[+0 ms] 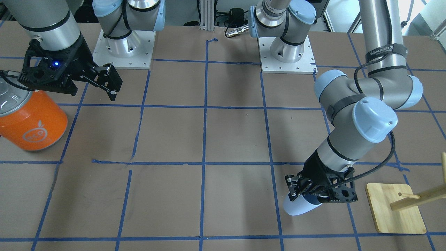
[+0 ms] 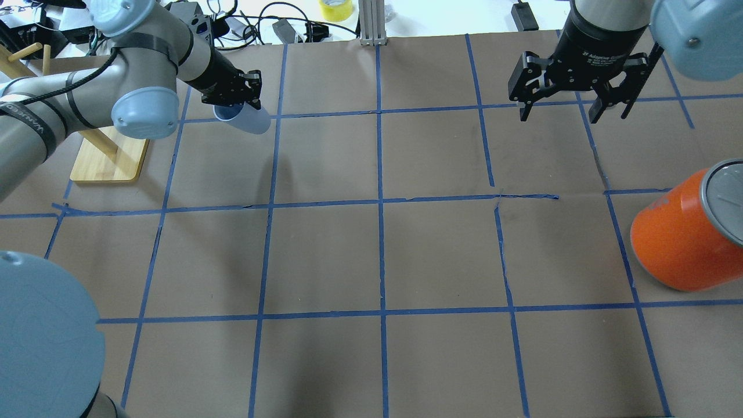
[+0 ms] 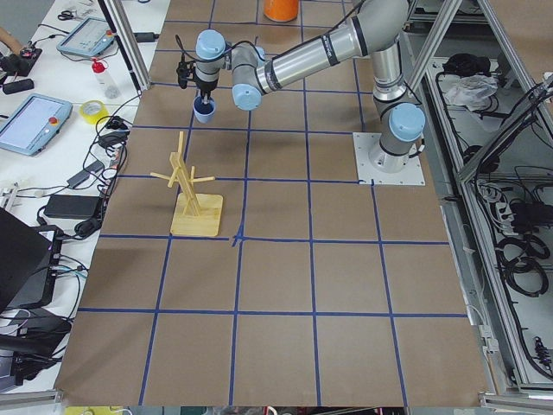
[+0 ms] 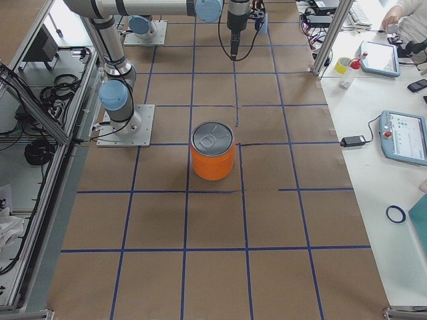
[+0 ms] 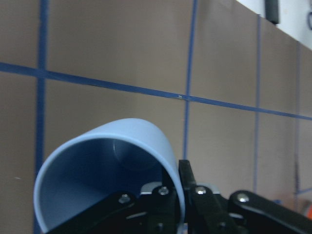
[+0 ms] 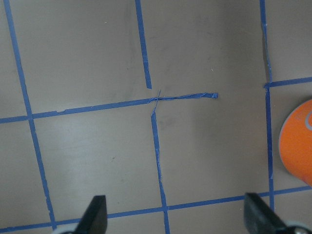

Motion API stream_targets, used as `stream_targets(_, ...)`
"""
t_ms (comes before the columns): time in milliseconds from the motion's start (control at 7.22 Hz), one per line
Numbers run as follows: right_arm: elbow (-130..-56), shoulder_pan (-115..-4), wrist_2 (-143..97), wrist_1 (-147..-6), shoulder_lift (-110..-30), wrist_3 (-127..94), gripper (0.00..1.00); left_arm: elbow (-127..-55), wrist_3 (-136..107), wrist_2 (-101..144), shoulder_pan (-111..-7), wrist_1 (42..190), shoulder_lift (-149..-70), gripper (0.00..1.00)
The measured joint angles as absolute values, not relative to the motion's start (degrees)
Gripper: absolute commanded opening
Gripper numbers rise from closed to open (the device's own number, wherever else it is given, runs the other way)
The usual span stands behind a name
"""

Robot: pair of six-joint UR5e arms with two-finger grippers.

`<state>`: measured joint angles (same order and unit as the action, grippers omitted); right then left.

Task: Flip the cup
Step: 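Rotate the cup upright with the left gripper and lower it onto the table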

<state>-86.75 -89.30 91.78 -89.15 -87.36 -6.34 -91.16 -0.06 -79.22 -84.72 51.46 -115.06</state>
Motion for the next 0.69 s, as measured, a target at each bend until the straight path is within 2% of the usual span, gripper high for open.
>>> stream_targets(277,-86.7,-89.3,91.8,-89.3,-87.4,-6.4,1.00,-91.5,7.3,-90.6,-86.4,55.7,-115.2,0.00)
stream_targets(692,-86.7,-89.3,91.8,-89.3,-87.4,-6.3,1.00,-91.6,18.1,-94.5,-86.6,55.6,-115.5,0.00)
